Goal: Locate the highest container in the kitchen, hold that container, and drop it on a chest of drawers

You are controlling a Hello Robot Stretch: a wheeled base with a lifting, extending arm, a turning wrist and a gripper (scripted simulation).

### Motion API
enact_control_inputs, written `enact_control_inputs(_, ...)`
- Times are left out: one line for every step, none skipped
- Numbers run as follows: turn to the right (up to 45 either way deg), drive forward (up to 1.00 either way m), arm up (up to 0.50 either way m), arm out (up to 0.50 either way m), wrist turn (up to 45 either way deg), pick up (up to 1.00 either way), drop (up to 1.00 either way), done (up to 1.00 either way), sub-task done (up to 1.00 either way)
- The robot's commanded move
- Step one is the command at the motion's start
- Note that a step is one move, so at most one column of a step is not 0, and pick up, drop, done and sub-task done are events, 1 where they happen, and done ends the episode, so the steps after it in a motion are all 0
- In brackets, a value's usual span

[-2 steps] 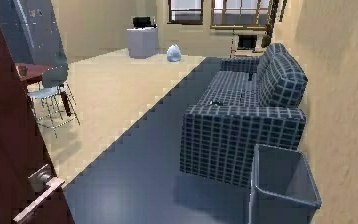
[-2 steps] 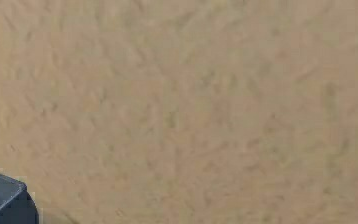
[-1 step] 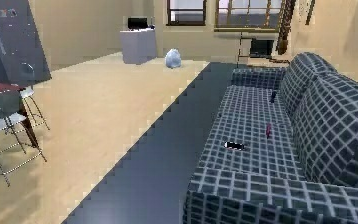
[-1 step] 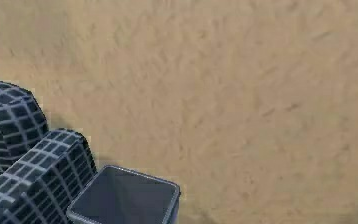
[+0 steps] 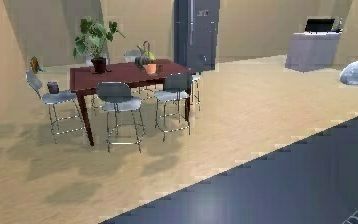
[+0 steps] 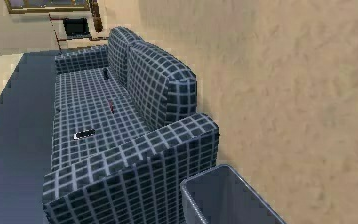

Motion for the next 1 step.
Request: enact_control_inputs(-3.0, 0.00, 0.00, 0.00, 0.0, 0.00, 0.00, 0.00, 0.00)
